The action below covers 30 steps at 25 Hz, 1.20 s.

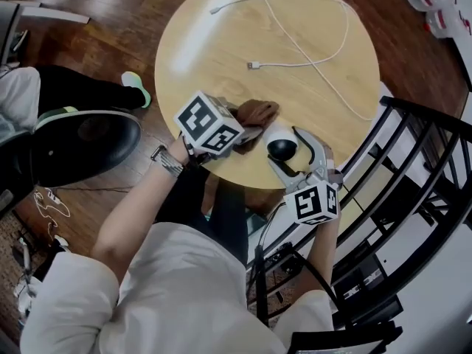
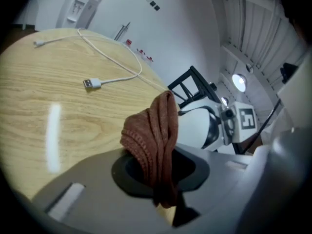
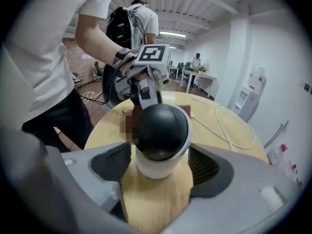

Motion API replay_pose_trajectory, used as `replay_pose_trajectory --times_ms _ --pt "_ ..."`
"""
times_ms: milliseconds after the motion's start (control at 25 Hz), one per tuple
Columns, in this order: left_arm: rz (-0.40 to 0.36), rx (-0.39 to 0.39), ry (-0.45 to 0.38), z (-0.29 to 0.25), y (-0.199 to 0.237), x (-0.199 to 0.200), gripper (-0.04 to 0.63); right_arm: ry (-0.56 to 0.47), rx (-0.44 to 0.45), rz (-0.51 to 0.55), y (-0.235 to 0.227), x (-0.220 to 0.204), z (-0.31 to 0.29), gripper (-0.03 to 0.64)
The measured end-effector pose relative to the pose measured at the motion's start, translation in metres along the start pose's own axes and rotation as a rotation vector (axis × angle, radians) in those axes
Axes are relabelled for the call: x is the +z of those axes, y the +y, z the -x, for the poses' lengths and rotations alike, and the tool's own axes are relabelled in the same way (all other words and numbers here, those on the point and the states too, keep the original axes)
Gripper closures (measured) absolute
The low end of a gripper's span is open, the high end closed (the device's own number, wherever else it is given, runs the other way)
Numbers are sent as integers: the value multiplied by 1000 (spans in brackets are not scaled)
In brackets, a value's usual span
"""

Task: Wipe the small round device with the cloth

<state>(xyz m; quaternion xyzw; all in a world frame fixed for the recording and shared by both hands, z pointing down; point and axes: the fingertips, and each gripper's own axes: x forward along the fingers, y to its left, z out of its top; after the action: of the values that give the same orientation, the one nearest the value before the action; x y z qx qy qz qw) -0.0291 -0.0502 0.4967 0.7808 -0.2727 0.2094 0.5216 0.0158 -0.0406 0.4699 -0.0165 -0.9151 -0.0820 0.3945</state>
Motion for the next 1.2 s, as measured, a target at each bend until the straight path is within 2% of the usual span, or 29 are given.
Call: replay_pose_trajectory --times_ms 120,240,480,600,760,920,1040,1200 --pt "23 -30 -132 23 -16 2 518 -61 67 26 2 0 0 258" --pt "28 -40 -248 44 -25 5 518 -155 59 31 -3 2 -3 258" --pt "-2 1 -343 67 -32 7 518 -226 -14 -36 -4 7 -8 275" --pt "-50 -21 -338 69 -42 9 518 -243 -20 -64 -4 8 -7 279" --pt "-156 -34 -276 62 -56 10 518 -250 -32 -153 -10 9 -8 284" --pt "-208 -35 -266 54 -64 22 518 -181 -157 -212 -12 6 -13 284" --pt "-264 -10 -201 49 -61 21 518 -158 -270 -260 -9 7 -13 284" --pt "-229 -43 -123 43 -52 17 518 -161 -363 -323 -6 7 -8 284"
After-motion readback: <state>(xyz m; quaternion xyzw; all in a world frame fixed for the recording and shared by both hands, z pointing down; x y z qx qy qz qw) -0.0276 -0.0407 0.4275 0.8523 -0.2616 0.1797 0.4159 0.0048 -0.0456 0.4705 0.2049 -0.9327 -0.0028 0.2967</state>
